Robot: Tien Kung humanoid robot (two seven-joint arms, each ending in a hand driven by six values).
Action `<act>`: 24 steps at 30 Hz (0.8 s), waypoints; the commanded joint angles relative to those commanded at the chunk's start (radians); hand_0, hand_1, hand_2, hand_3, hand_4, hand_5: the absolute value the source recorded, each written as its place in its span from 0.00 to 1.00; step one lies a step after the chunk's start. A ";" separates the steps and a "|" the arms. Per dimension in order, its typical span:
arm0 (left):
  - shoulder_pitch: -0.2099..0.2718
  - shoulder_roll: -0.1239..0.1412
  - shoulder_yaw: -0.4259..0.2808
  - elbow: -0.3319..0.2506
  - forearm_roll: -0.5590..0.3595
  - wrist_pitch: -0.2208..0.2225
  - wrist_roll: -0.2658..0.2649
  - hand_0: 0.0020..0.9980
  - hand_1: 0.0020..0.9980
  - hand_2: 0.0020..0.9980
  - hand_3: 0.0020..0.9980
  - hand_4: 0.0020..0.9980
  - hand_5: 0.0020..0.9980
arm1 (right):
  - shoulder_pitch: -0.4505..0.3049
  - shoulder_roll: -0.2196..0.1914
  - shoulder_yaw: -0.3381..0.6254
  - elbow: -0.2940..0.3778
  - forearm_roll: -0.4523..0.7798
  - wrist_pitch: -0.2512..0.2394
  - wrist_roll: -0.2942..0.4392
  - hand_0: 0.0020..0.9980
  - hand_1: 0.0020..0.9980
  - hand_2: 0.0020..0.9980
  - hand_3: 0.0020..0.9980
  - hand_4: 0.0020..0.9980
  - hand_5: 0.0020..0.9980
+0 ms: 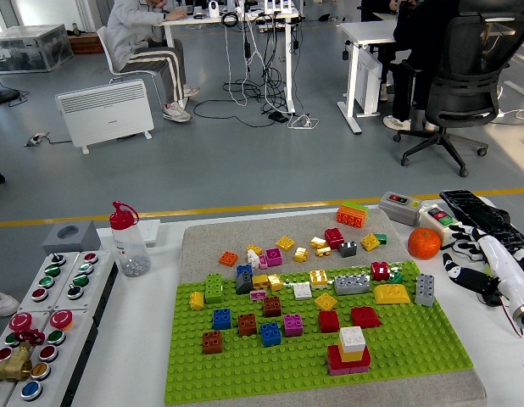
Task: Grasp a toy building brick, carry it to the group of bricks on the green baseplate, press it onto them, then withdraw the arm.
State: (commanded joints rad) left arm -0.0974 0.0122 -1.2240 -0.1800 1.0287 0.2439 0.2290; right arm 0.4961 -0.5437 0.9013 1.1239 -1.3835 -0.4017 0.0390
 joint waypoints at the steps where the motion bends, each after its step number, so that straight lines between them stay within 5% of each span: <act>1: 0.000 0.000 0.000 0.000 0.000 0.000 0.000 0.67 0.61 0.57 0.43 0.24 1.00 | 0.003 -0.001 -0.002 -0.004 -0.023 0.006 -0.002 0.86 0.83 0.87 0.88 0.70 0.17; 8: 0.002 0.000 -0.001 0.000 0.002 0.000 0.001 0.67 0.61 0.57 0.43 0.24 1.00 | 0.022 -0.004 -0.024 -0.021 -0.151 0.061 -0.020 0.88 0.83 0.88 0.89 0.72 0.18; 24: 0.008 0.000 -0.002 0.000 0.008 0.000 0.004 0.67 0.61 0.57 0.43 0.24 1.00 | 0.082 -0.012 -0.086 -0.044 -0.147 0.213 -0.111 0.92 0.87 0.93 0.94 0.72 0.22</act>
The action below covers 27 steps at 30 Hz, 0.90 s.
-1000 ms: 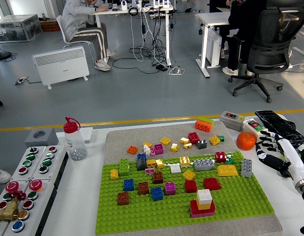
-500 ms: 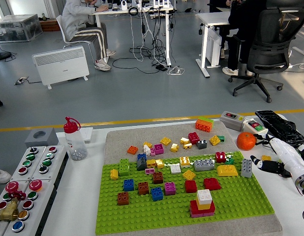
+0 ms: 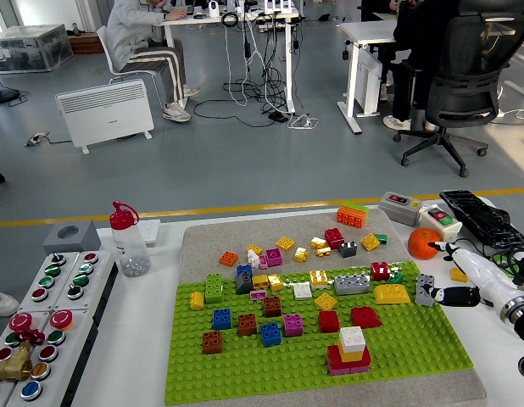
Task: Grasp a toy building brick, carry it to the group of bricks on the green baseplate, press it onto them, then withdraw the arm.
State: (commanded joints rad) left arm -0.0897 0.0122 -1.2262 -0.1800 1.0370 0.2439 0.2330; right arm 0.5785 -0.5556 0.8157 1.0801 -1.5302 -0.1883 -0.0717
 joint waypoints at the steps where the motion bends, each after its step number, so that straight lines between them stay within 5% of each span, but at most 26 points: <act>1: 0.000 0.000 0.000 0.000 0.000 0.000 0.000 0.67 0.61 0.57 0.43 0.24 1.00 | 0.007 0.000 -0.007 -0.005 0.003 0.010 -0.006 0.94 0.88 0.94 0.95 0.72 0.22; 27: -0.012 0.001 0.005 0.000 -0.008 -0.001 -0.002 0.67 0.61 0.57 0.43 0.24 1.00 | 0.097 0.018 -0.073 -0.084 -0.001 0.097 -0.051 0.95 0.89 0.95 0.96 0.78 0.26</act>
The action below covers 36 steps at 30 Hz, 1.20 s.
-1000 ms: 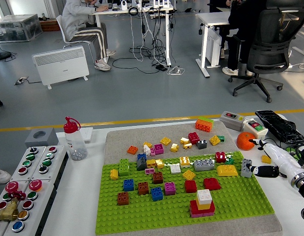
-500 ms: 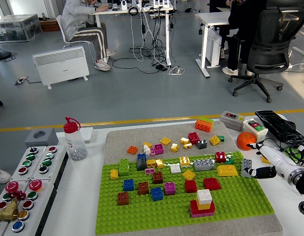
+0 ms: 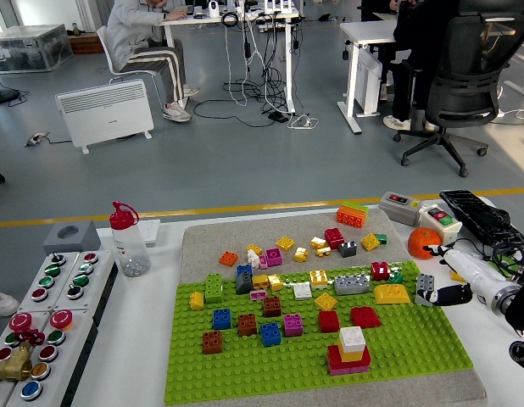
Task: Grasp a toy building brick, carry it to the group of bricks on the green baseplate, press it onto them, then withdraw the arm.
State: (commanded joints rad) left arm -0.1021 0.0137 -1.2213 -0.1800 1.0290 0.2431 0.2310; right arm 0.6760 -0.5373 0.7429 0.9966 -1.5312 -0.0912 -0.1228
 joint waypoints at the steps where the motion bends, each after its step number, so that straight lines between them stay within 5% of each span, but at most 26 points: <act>1: 0.000 0.000 0.000 0.000 0.000 0.000 0.000 0.67 0.61 0.57 0.43 0.24 1.00 | 0.003 0.001 -0.003 -0.004 0.000 0.004 -0.001 0.95 0.89 0.95 0.96 0.78 0.26; 36: -0.005 0.001 0.003 0.000 -0.002 0.000 -0.001 0.67 0.61 0.57 0.43 0.24 1.00 | 0.061 0.039 -0.054 -0.109 -0.015 0.071 -0.012 0.96 0.89 0.94 0.95 0.80 0.29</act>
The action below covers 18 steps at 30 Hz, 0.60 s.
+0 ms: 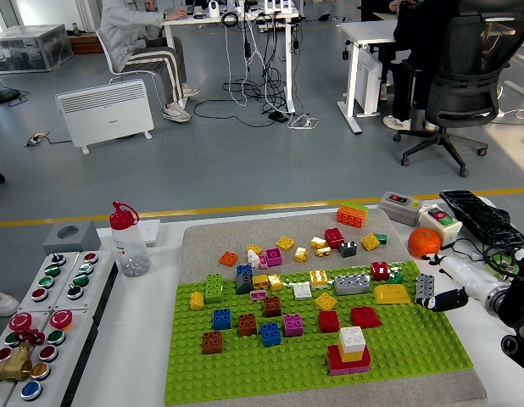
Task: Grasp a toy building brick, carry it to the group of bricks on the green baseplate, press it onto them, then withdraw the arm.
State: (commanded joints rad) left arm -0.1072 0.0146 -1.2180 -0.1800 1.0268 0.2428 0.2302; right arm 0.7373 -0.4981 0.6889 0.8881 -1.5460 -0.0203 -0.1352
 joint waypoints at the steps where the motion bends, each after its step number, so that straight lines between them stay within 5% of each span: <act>1: 0.000 0.000 0.000 0.000 0.000 0.000 0.000 0.67 0.61 0.57 0.43 0.24 1.00 | 0.002 0.001 -0.004 -0.003 -0.003 0.001 -0.001 0.96 0.89 0.94 0.95 0.80 0.29; 18: 0.005 -0.001 -0.002 0.000 0.007 0.001 0.004 0.67 0.61 0.57 0.43 0.24 1.00 | 0.029 0.015 -0.058 -0.031 -0.060 0.000 -0.013 0.95 0.88 0.90 0.91 0.79 0.29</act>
State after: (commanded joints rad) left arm -0.1022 0.0139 -1.2200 -0.1800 1.0335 0.2437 0.2339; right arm 0.7666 -0.4831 0.6311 0.8569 -1.6056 -0.0198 -0.1484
